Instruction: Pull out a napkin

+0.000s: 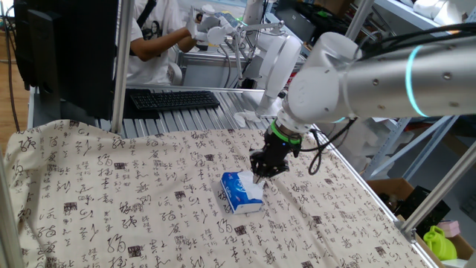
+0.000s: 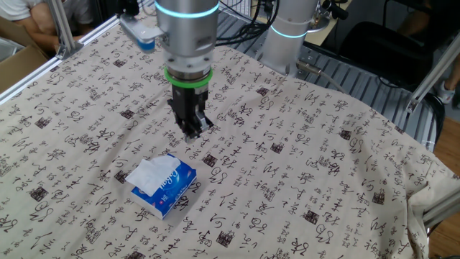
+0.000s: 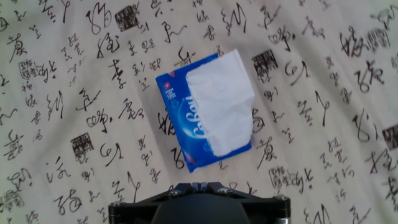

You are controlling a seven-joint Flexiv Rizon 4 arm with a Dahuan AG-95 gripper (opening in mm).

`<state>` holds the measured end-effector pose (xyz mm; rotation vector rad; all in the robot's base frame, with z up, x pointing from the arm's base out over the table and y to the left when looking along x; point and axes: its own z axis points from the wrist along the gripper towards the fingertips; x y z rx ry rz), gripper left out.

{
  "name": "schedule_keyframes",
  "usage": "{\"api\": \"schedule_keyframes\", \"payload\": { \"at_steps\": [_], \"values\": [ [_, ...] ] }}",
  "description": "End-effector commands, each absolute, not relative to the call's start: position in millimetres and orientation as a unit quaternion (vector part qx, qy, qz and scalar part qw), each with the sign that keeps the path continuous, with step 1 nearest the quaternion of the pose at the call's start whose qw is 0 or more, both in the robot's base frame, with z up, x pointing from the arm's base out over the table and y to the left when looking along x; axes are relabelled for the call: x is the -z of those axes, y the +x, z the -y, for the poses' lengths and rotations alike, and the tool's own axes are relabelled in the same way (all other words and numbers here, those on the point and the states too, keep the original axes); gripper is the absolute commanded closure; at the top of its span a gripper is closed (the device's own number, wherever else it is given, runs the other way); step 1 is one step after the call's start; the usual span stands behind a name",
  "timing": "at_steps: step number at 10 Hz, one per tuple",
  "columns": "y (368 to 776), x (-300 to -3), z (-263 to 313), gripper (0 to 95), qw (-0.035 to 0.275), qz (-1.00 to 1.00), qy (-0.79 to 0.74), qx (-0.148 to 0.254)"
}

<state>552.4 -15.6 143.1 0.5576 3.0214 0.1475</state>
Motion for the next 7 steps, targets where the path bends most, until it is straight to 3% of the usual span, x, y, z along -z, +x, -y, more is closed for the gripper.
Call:
{"api": "schedule_keyframes", "payload": {
  "at_steps": [1, 7],
  "values": [
    [559, -141, 21, 95.0, 0.034, -0.982, 0.179, -0.040],
    [581, -131, 38, 95.0, 0.030, -0.960, 0.279, -0.013]
  ]
}}
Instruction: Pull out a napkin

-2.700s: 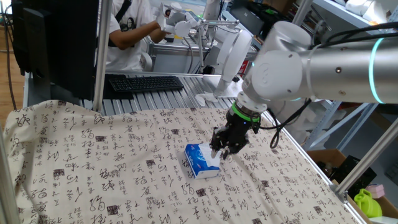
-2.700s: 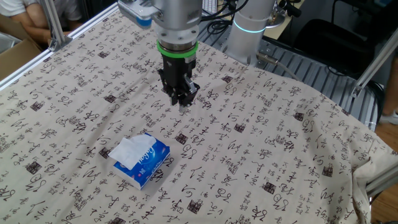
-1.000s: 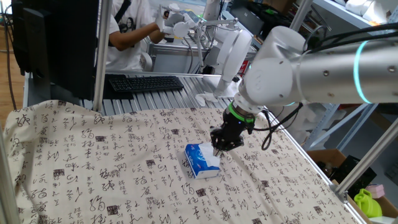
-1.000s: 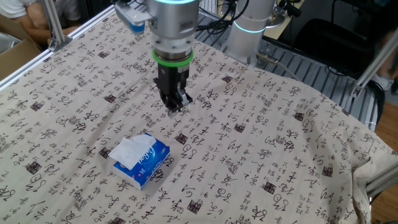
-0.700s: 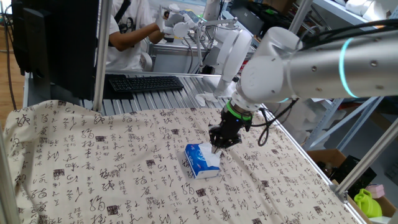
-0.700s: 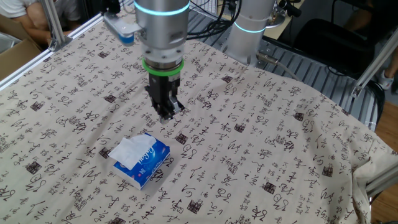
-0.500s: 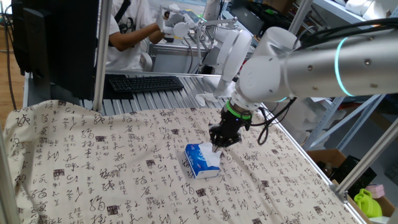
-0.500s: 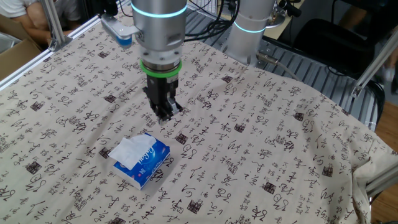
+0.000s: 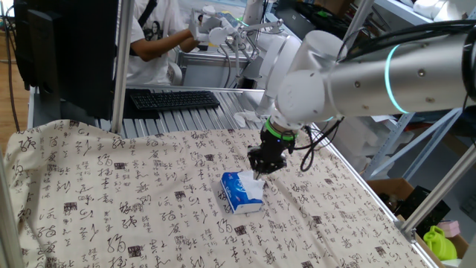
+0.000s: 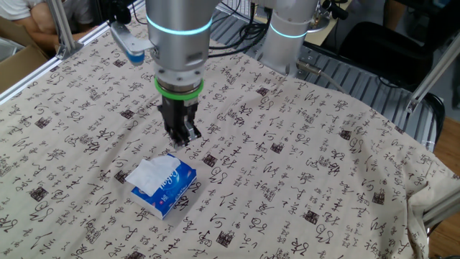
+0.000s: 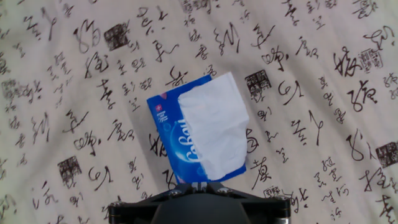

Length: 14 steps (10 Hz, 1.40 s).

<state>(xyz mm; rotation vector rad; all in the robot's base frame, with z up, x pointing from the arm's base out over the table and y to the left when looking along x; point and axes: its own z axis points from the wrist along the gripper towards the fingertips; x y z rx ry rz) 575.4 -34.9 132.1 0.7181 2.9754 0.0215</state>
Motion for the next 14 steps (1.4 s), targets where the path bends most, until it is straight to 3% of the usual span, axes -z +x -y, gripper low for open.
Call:
{"api": "schedule_keyframes", "payload": {
  "at_steps": [1, 4, 14],
  "values": [
    [587, -131, 44, 95.0, 0.025, -0.946, 0.323, -0.012],
    [597, -128, 55, 95.0, 0.007, -0.909, 0.417, -0.020],
    [607, -110, 71, 95.0, -0.032, -0.780, 0.625, 0.006]
  ]
}}
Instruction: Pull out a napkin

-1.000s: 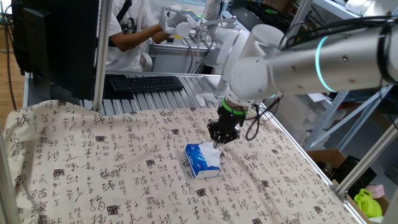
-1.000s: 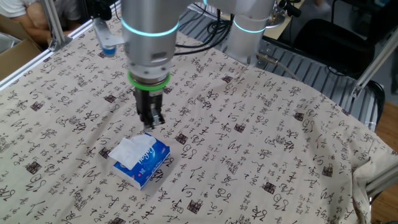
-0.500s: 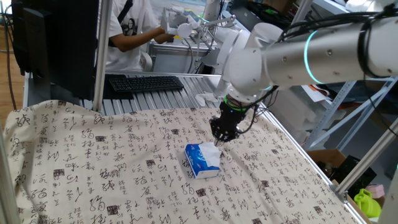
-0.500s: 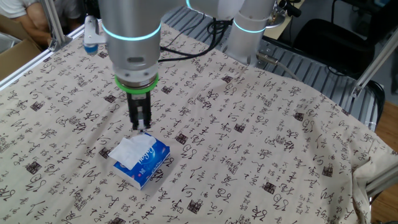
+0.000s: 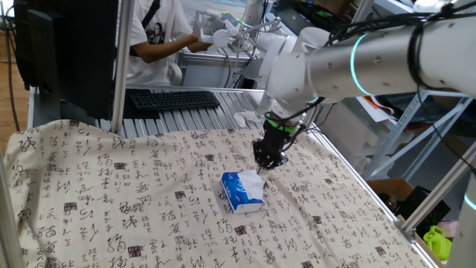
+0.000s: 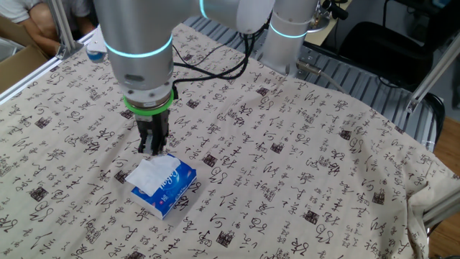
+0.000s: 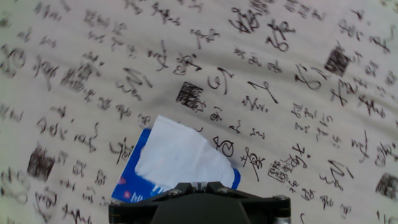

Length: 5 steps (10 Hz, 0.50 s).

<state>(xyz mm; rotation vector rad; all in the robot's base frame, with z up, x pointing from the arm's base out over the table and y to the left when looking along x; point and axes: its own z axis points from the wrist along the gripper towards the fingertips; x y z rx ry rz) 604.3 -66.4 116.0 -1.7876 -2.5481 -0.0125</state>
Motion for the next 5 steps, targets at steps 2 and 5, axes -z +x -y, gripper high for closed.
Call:
{"api": "schedule_keyframes", "payload": {
  "at_steps": [2, 5],
  "values": [
    [608.7, -106.6, 72.0, 95.0, 0.037, 0.777, -0.629, -0.018],
    [612.5, -100.2, 71.0, 95.0, 0.043, 0.773, -0.632, -0.036]
  ]
}}
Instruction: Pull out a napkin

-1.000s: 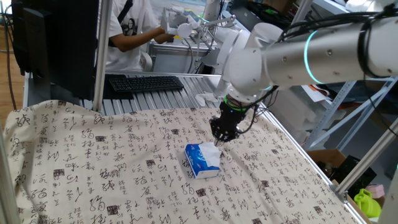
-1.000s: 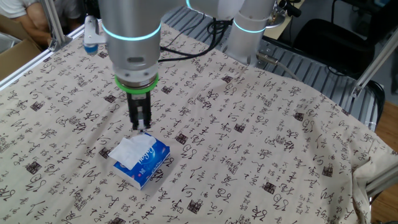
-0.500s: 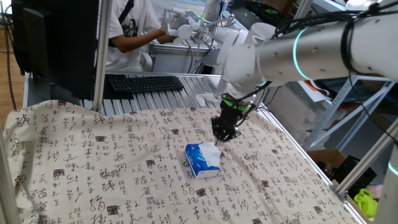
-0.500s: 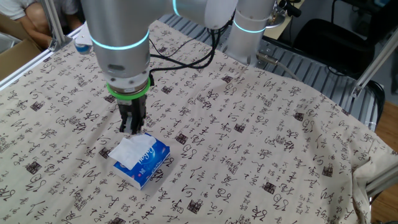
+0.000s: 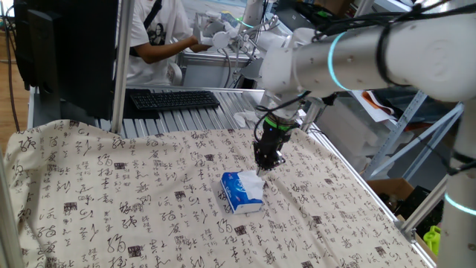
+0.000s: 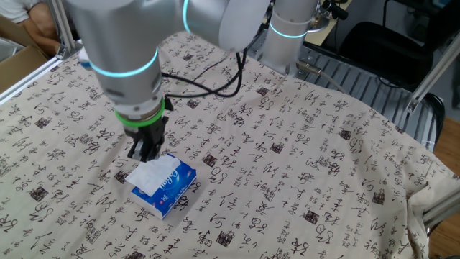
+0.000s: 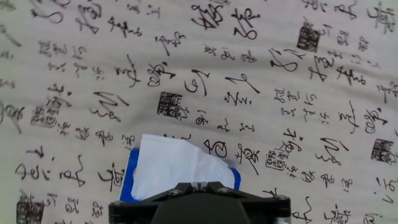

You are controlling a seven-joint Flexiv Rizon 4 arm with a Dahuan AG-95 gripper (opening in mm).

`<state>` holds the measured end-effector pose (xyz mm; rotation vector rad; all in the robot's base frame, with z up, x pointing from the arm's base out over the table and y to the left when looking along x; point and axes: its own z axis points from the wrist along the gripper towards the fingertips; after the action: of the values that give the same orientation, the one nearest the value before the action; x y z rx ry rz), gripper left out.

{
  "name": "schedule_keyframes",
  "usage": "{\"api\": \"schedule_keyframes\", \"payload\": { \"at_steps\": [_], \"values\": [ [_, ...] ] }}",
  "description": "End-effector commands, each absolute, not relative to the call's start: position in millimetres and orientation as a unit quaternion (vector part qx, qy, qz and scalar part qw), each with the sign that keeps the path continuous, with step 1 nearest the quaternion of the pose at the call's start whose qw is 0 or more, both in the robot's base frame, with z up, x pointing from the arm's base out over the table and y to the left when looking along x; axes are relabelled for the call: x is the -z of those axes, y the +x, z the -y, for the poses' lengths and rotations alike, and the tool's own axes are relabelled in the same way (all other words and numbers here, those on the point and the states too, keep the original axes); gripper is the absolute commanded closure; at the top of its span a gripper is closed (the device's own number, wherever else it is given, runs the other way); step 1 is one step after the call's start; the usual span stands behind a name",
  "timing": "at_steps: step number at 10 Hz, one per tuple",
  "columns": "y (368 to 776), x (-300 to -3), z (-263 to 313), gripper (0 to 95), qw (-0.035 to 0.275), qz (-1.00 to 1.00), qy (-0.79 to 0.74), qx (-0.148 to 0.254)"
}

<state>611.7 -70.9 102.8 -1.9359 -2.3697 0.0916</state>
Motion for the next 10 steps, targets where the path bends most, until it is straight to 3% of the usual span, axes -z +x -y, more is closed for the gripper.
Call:
{"api": "schedule_keyframes", "payload": {
  "at_steps": [1, 3, 4, 5, 6, 8, 9, 10],
  "values": [
    [613.1, -99.1, 70.9, 95.0, 0.045, 0.770, -0.635, -0.036],
    [613.2, -98.9, 70.8, 95.0, 0.041, 0.767, -0.639, -0.032],
    [613.5, -98.4, 70.6, 76.0, 0.040, 0.763, -0.644, -0.033],
    [613.6, -98.3, 70.5, 76.0, 0.037, 0.762, -0.646, -0.030],
    [614.0, -97.6, 70.3, 57.0, 0.036, 0.760, -0.648, -0.031],
    [614.3, -97.2, 70.1, 57.0, 0.036, 0.760, -0.648, -0.030],
    [614.4, -97.1, 70.1, 38.0, 0.035, 0.758, -0.651, -0.027],
    [614.4, -96.9, 70.0, 38.0, 0.033, 0.757, -0.652, -0.024]
  ]
}}
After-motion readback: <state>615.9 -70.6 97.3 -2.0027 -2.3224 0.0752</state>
